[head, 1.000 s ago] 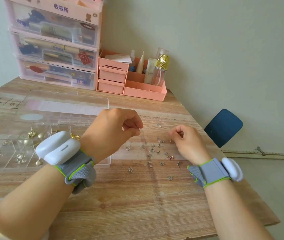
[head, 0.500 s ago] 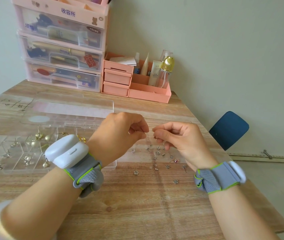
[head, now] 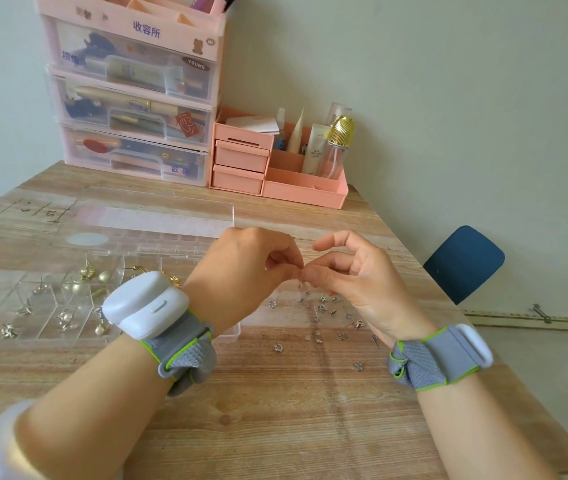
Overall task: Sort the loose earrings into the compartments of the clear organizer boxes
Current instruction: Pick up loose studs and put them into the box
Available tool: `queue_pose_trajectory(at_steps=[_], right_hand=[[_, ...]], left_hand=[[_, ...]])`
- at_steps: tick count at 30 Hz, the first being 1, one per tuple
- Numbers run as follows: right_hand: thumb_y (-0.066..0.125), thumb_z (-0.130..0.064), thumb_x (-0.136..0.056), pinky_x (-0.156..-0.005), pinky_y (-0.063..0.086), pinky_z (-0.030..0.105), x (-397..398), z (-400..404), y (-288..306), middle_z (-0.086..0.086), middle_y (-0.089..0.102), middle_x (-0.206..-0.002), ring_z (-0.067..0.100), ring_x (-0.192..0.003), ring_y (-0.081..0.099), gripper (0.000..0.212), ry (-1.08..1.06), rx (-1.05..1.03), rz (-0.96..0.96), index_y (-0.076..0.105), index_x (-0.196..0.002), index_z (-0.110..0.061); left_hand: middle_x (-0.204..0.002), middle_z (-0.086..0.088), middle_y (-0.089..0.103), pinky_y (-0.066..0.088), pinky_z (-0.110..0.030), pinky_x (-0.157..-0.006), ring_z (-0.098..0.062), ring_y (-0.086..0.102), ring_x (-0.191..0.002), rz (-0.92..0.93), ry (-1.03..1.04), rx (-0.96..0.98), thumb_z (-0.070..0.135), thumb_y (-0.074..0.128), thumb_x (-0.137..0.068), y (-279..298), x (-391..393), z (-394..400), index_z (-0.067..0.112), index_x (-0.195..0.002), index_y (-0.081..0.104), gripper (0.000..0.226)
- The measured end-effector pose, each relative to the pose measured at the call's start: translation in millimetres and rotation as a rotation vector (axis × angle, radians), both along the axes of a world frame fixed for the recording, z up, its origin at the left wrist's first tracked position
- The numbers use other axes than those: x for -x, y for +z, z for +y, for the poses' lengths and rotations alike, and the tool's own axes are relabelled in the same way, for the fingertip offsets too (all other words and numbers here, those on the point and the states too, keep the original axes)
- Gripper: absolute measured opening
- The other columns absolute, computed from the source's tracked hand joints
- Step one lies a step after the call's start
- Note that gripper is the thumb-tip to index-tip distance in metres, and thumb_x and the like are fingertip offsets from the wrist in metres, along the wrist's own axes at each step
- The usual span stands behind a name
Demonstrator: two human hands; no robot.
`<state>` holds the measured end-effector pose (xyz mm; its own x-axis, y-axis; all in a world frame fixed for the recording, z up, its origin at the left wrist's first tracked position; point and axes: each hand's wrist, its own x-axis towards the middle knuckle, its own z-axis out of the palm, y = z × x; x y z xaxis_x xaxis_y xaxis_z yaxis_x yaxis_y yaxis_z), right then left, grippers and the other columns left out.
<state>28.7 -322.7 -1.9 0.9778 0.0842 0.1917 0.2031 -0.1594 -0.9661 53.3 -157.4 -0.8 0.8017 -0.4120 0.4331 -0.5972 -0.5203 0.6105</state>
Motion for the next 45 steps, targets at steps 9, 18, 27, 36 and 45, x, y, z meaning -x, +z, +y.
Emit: queue_pose_trajectory(at_steps=[9, 18, 27, 36, 45], right_hand=[[0.073, -0.014, -0.060, -0.050, 0.043, 0.016, 2.2, 1.3, -1.1, 0.000, 0.067, -0.063, 0.009, -0.055, 0.056, 0.042, 0.004, -0.033, -0.020, 0.049, -0.094, -0.012], [0.071, -0.013, -0.059, -0.050, 0.043, 0.020, 3.4, -1.3, 1.2, -0.001, 0.063, -0.061, 0.010, -0.050, 0.052, 0.039, 0.034, -0.153, 0.017, 0.049, -0.092, -0.012], [0.083, -0.032, -0.049, -0.047, 0.040, 0.020, 0.1, -3.9, -2.6, 0.004, 0.065, -0.066, 0.013, -0.052, 0.049, 0.054, 0.029, -0.181, 0.018, 0.052, -0.089, -0.014], [0.066, -0.034, -0.066, -0.046, 0.038, 0.017, 0.8, -10.2, 0.7, -0.004, 0.058, -0.054, 0.006, -0.048, 0.049, 0.027, -0.172, -0.102, -0.063, 0.054, -0.079, -0.013], [0.060, -0.019, -0.087, -0.044, 0.037, 0.015, 3.1, -25.5, -2.1, 0.001, 0.055, -0.058, 0.005, -0.048, 0.047, 0.016, -0.312, 0.079, -0.119, 0.057, -0.080, -0.005]], left_hand=[[-0.070, 0.018, 0.058, 0.042, -0.012, -0.070, 0.005, 0.053, -0.071, -0.012, -0.064, -0.027, 0.019, 0.064, -0.083, -0.9, -1.7, -0.5, 0.021, -0.084, 0.064, 0.002], [-0.080, 0.008, 0.065, 0.047, -0.021, -0.074, -0.003, 0.059, -0.079, 0.117, -0.179, 0.141, 0.017, 0.062, -0.084, 4.9, 2.9, 0.6, 0.019, -0.084, 0.062, 0.002], [-0.081, -0.004, 0.069, 0.053, -0.032, -0.080, -0.016, 0.065, -0.076, 0.182, -0.229, 0.284, 0.014, 0.067, -0.080, 5.5, 2.5, 1.3, 0.015, -0.086, 0.064, 0.007], [-0.083, 0.005, 0.068, 0.048, -0.029, -0.081, -0.010, 0.061, -0.080, 0.101, -0.147, 0.196, 0.012, 0.060, -0.086, 5.6, 1.5, 2.2, 0.022, -0.086, 0.065, 0.011], [-0.079, 0.010, 0.066, 0.044, -0.016, -0.074, -0.004, 0.058, -0.081, 0.070, -0.095, 0.185, 0.010, 0.055, -0.088, 6.6, 1.8, 3.7, 0.021, -0.087, 0.061, 0.012]])
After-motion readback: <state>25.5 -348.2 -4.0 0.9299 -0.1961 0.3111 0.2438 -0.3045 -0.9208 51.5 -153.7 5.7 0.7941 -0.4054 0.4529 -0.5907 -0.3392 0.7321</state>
